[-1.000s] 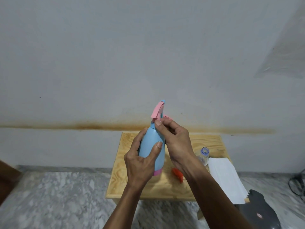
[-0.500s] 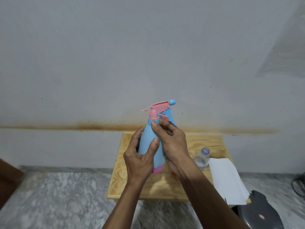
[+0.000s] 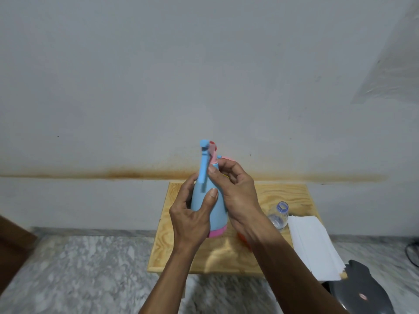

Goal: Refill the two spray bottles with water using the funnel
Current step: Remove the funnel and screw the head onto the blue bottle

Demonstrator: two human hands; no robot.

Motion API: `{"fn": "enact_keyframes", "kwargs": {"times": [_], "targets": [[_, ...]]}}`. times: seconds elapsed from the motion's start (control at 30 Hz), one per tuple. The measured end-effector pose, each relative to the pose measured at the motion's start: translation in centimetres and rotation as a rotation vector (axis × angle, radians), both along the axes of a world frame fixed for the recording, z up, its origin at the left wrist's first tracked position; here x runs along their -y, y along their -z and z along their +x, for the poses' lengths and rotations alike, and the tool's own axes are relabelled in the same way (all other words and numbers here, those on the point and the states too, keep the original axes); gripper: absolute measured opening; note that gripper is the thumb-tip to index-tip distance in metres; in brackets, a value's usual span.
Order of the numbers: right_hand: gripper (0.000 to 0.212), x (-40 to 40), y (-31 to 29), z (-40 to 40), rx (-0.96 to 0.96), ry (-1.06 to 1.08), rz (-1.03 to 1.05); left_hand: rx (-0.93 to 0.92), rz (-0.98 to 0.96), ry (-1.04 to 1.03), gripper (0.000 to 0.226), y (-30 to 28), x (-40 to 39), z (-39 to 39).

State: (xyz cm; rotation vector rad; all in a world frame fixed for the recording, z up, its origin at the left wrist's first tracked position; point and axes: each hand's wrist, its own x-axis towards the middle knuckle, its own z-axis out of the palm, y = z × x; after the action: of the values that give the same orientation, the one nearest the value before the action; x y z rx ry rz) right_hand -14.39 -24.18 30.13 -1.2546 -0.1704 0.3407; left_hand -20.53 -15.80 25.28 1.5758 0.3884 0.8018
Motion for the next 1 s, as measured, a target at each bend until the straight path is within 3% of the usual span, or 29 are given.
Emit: {"fn": "enact_keyframes", "kwargs": {"times": [0.63,0.83,1.0], "targets": [[0.026,0.2,0.4,0.8,0.057,0.025,-0.109,0.007,-0.053,0.015,0.059,0.8,0.6,0.7],[0.035,0.5,1.2,1.0,0.091,0.058,-0.182,-0.031,-0.014,0.063,0.044,1.4,0.6,0.2],[0.032,0.8,1.7,1.6,0.149,0.032,-0.230,-0.101,-0.077,0.126,0.045,2.4,0.4,-0.4]]}}
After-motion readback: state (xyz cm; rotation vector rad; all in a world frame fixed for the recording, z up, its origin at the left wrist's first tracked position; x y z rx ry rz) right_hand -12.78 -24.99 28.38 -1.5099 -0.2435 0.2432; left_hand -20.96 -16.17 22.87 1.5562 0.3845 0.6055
